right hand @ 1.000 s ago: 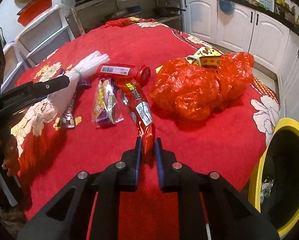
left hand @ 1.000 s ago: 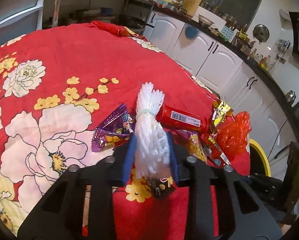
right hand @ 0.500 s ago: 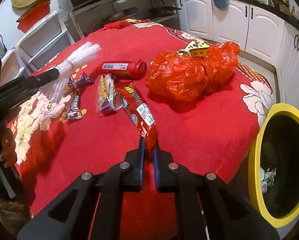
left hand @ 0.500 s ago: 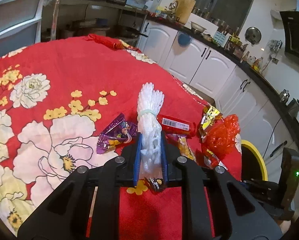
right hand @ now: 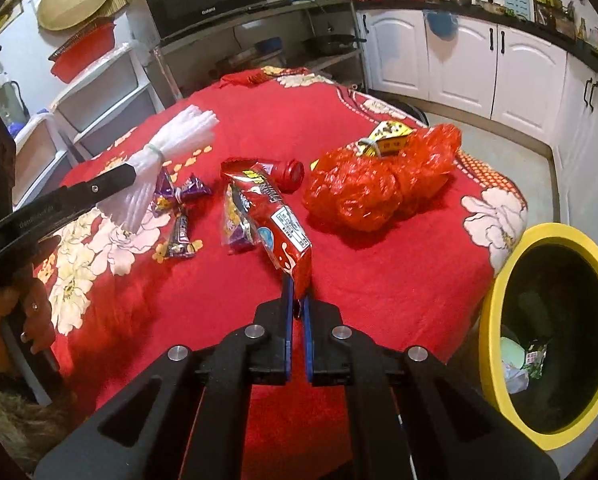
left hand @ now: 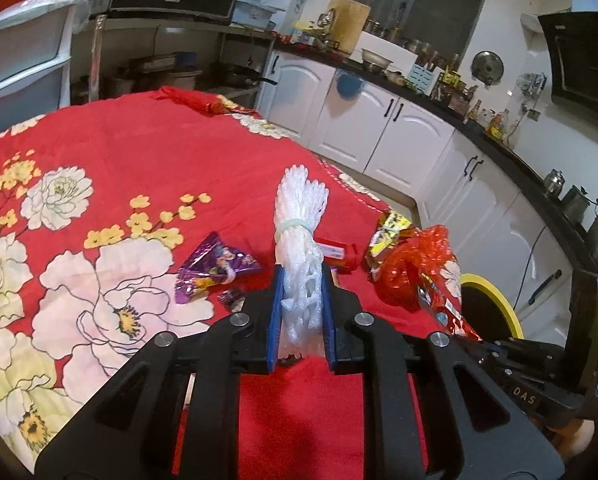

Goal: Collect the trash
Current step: 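Lift the white mesh bag and red packet and carry both over the yellow bin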

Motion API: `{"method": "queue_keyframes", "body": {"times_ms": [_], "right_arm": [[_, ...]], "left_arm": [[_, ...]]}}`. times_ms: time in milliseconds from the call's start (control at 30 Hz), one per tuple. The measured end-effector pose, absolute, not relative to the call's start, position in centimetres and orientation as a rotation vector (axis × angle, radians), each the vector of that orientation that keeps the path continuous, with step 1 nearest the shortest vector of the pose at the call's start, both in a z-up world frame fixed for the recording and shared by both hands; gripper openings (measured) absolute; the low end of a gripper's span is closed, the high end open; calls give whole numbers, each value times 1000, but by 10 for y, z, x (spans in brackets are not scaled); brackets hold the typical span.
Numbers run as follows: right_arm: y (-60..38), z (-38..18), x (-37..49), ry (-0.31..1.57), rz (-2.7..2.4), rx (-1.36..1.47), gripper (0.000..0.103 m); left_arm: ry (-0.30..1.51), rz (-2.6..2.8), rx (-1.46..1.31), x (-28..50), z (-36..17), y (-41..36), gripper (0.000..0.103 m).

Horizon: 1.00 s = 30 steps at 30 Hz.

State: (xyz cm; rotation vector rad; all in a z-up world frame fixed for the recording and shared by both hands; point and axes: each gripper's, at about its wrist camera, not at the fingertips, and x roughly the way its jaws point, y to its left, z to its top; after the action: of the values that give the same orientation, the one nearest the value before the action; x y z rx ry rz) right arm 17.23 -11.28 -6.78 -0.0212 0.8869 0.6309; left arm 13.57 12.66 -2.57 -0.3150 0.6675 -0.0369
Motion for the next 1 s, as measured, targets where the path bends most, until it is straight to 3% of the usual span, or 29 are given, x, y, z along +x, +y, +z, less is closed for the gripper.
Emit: {"method": "queue_keyframes", "body": {"times_ms": [1000], "right_arm": [[-210,-22,171,762,489,75,4]], "left_arm": [[633,-235,-156,156,6,12,12]]}}
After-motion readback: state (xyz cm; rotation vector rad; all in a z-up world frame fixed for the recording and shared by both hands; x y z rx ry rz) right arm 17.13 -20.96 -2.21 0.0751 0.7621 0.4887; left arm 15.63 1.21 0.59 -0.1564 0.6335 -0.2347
